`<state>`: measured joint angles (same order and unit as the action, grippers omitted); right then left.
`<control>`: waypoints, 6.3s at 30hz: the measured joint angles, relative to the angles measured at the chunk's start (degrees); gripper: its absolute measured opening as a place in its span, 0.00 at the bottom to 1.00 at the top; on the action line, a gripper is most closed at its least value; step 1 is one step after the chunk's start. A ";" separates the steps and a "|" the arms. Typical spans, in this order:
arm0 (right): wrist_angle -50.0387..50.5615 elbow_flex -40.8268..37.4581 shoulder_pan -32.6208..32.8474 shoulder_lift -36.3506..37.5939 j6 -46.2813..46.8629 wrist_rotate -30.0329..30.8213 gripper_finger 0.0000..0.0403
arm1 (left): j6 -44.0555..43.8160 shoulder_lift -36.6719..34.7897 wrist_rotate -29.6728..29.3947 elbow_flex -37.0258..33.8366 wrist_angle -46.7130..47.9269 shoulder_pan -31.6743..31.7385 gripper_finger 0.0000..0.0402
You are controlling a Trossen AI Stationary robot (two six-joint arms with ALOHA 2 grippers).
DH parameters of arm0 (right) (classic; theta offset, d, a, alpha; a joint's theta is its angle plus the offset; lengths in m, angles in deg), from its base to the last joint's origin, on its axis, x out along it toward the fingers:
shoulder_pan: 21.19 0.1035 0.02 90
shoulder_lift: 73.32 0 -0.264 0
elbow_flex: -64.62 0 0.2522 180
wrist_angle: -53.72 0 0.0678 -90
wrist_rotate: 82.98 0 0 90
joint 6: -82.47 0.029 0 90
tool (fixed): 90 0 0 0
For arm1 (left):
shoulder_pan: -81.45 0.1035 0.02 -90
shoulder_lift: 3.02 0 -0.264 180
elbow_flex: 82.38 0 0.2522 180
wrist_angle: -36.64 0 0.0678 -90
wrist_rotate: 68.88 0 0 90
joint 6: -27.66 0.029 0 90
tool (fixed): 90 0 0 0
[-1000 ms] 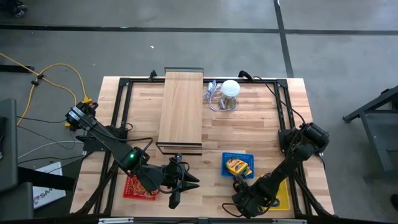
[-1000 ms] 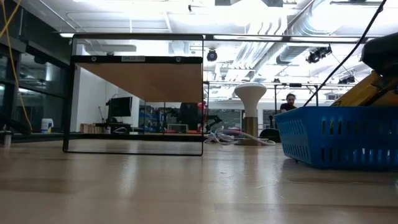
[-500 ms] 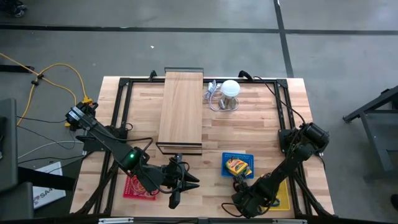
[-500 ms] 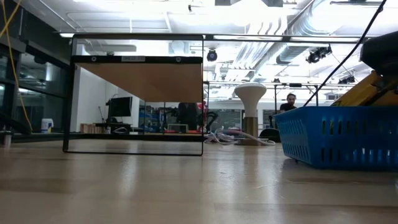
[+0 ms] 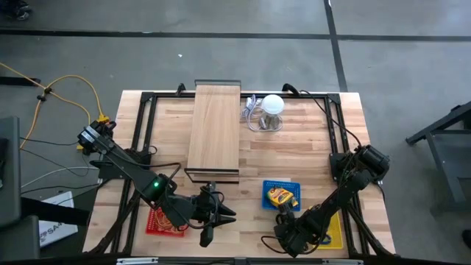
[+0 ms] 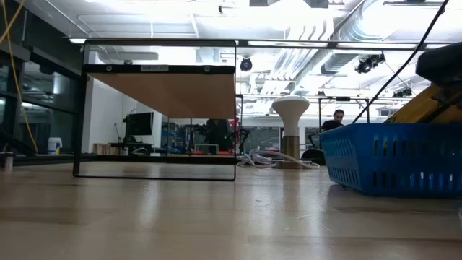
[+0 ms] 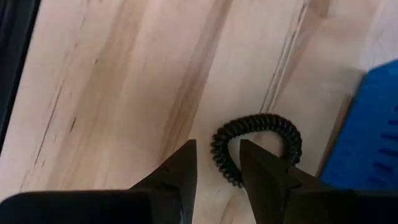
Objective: Pick & Place Office Desk Supplies
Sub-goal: Put the black spiral keychain into the yellow bin, then put the red bin on the shelf
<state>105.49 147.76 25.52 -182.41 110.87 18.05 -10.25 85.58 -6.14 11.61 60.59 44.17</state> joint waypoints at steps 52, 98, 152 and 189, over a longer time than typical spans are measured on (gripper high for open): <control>-0.82 0.04 -1.84 -1.70 0.22 -3.80 0.07 | 0.00 -0.02 0.01 0.00 -0.01 0.00 0.19; 14.30 0.00 8.12 11.70 22.81 7.61 0.04 | 0.00 0.00 0.01 0.00 0.00 0.00 0.19; 28.56 0.00 21.44 14.64 56.05 4.92 0.28 | 0.00 -0.02 0.00 -0.02 0.00 0.00 0.19; 28.59 0.00 21.35 21.50 52.47 16.51 0.28 | 0.00 -0.01 0.00 -0.01 -0.02 0.00 0.19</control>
<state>134.07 147.76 46.88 -160.92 163.35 34.56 -10.25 85.57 -6.14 11.60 60.57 44.17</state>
